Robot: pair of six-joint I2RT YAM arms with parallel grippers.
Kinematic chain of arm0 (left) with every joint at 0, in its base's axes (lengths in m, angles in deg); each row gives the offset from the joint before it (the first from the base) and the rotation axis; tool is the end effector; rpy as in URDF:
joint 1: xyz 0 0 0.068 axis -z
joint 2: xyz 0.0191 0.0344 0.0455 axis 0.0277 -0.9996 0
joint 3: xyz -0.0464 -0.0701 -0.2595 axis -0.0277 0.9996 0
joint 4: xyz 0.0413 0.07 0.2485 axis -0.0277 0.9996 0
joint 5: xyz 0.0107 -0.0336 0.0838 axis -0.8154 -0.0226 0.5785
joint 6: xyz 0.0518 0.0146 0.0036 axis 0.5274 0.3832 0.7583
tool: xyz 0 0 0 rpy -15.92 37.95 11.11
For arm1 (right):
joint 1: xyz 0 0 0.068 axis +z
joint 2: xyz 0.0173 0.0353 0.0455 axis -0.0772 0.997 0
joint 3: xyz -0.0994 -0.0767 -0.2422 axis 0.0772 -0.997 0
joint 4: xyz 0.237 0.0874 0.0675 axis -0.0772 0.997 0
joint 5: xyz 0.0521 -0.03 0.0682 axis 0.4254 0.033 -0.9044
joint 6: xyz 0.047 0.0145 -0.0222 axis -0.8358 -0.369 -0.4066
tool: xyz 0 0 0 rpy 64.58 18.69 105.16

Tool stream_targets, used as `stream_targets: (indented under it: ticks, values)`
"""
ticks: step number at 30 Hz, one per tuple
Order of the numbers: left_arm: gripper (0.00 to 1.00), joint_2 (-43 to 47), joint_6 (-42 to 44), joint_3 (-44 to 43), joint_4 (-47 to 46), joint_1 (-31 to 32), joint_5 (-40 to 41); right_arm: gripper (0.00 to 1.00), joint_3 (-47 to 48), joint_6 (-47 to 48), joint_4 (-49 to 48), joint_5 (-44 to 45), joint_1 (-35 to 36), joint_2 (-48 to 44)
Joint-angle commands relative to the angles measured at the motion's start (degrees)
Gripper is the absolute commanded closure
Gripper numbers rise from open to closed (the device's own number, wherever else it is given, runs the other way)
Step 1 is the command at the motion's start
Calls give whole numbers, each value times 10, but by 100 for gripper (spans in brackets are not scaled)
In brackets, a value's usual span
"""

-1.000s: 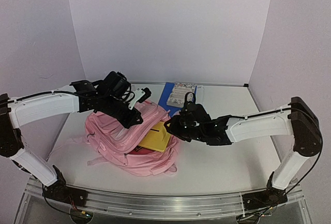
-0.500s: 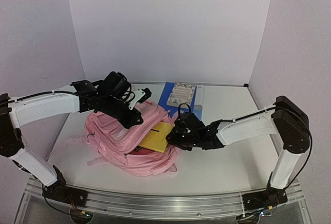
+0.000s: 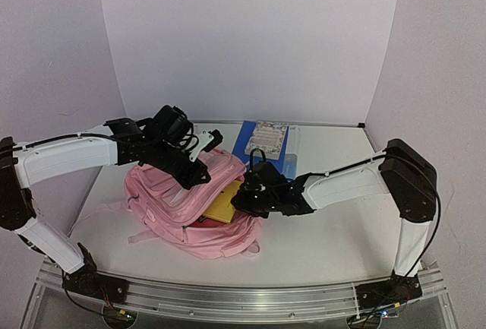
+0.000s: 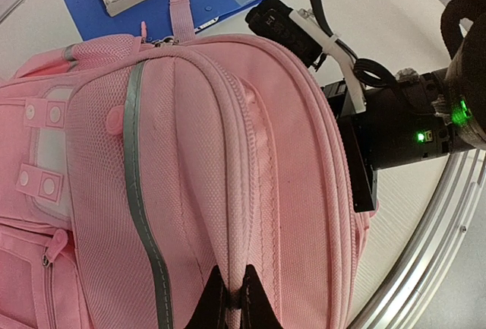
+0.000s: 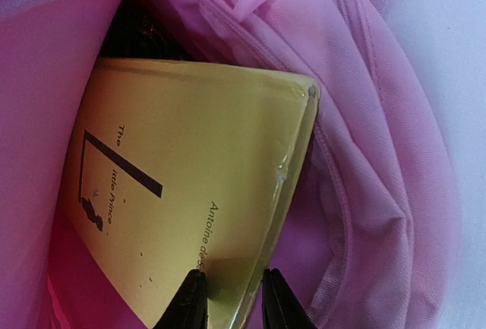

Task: Pack the student bag
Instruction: Place the book in the student bag.

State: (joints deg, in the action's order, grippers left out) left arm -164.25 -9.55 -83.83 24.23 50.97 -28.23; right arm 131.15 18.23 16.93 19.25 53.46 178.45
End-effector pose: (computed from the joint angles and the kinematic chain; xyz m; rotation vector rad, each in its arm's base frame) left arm 0.2044 -0.2446 0.2913 1.0667 2.2714 -0.5231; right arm 0.2230 0.3535 0.1567 0.0487 2.4759 0.9913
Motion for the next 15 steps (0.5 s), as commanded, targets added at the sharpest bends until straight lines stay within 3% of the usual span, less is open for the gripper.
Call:
stream_targets:
  ticks: [1, 8, 15]
  values:
    - [100, 8, 12, -19, -86, -2, -21, 76, 55, 8, -49, -34, 0, 33]
    - [100, 3, 11, -20, -84, -2, -27, 80, 115, 4, -81, -61, 0, 87]
    - [100, 1, 9, -19, -85, -1, -21, 77, 78, 11, -89, -33, 1, 53]
